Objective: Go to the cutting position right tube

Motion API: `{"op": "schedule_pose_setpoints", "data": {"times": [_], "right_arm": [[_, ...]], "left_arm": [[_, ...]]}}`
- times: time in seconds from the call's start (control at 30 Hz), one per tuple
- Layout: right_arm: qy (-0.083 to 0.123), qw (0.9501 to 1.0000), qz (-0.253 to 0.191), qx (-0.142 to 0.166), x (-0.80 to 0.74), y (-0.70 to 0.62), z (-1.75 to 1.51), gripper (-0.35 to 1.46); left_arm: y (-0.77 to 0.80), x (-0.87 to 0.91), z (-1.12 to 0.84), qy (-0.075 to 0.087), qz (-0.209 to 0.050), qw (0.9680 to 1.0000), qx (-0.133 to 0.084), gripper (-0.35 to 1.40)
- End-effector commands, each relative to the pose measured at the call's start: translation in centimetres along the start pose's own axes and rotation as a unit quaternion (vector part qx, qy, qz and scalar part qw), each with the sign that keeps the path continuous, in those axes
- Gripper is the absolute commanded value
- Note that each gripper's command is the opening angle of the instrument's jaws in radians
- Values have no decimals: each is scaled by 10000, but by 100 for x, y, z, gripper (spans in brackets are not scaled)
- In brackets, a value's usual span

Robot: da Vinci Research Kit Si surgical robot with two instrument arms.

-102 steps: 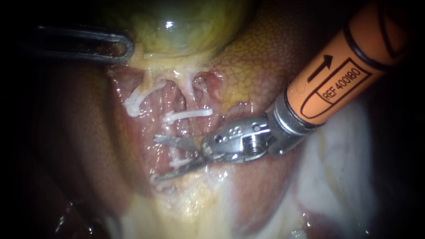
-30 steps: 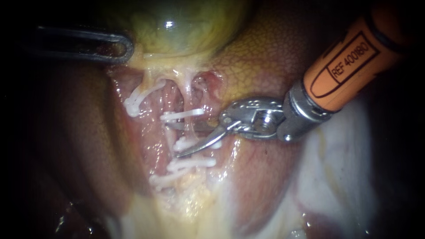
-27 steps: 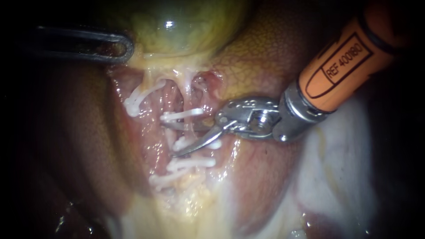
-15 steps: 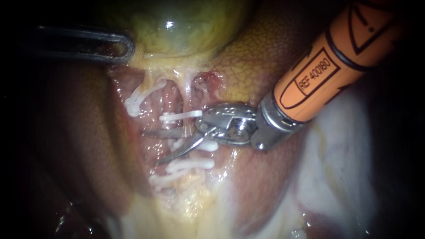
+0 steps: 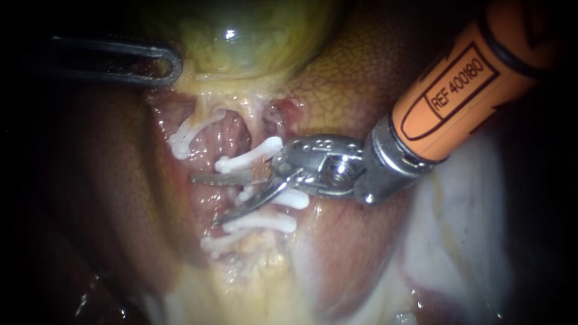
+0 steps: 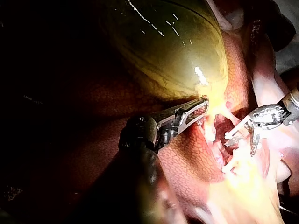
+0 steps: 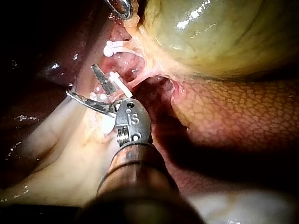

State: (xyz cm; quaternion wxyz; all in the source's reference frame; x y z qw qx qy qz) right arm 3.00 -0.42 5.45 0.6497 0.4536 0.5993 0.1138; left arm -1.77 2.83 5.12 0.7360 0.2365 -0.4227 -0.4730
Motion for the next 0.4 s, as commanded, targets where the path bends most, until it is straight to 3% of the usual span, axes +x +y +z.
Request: {"op": "schedule_pose_setpoints", "data": {"times": [0.03, 0.4], "right_arm": [[-7, 10000, 0, 7, 0, 0, 0, 73], [-1, 10000, -2, -29, -2, 2, -1, 79]], "left_arm": [[0, 0, 0, 1, 2, 10000, 3, -35], [0, 0, -1, 1, 1, 10000, 3, -35]]}}
